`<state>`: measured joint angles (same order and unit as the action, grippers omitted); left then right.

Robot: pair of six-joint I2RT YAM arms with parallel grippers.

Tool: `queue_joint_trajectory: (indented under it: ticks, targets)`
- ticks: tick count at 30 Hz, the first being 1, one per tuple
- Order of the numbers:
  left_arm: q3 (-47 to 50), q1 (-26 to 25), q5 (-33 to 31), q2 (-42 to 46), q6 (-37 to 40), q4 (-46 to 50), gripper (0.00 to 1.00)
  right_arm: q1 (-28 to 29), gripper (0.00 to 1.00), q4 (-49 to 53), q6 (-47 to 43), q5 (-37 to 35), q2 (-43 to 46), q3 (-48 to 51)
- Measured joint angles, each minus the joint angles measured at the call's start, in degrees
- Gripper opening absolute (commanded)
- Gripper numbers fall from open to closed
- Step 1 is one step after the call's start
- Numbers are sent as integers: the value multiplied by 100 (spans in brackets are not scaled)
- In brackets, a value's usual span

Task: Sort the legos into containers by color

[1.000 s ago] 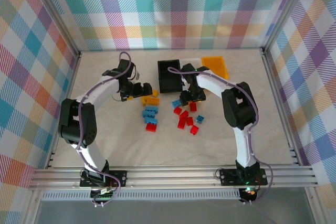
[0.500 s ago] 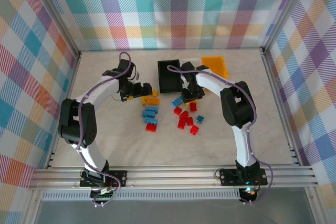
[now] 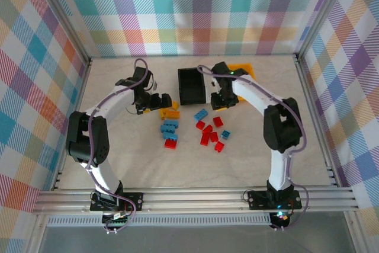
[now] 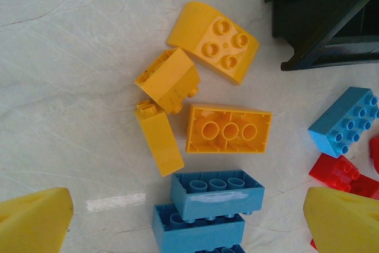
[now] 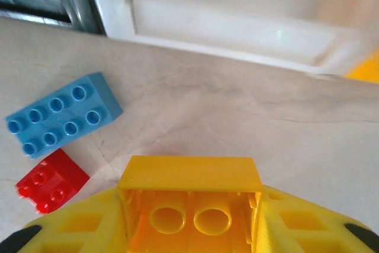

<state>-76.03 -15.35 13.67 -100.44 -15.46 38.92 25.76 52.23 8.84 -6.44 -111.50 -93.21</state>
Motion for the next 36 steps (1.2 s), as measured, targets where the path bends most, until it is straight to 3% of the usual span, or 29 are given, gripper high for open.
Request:
queue_joint_trajectory:
  ticks: [4, 9, 16, 21, 28, 36]
  targets:
    - [0, 0, 2, 0, 0, 0, 100, -577, 46, 48, 105, 0, 334, -109]
    - [-61, 0, 42, -48, 4, 15, 100, -1261, 46, 111, 236, 4, 39, -791]
    - [-146, 0, 42, -87, 11, 52, 100, -1626, 48, 238, 452, 109, -1475, -2594]
    - [-149, 0, 42, -101, 33, 177, 100, -1648, 57, 496, 608, 133, -2487, -3493]
    - [-192, -2, 83, -323, 76, 284, 96, -1641, 69, 680, 787, 243, -2496, -3676]
    - [-525, -79, 144, -678, 168, 341, 91, -1550, 69, 774, 785, 271, -1491, -2824]
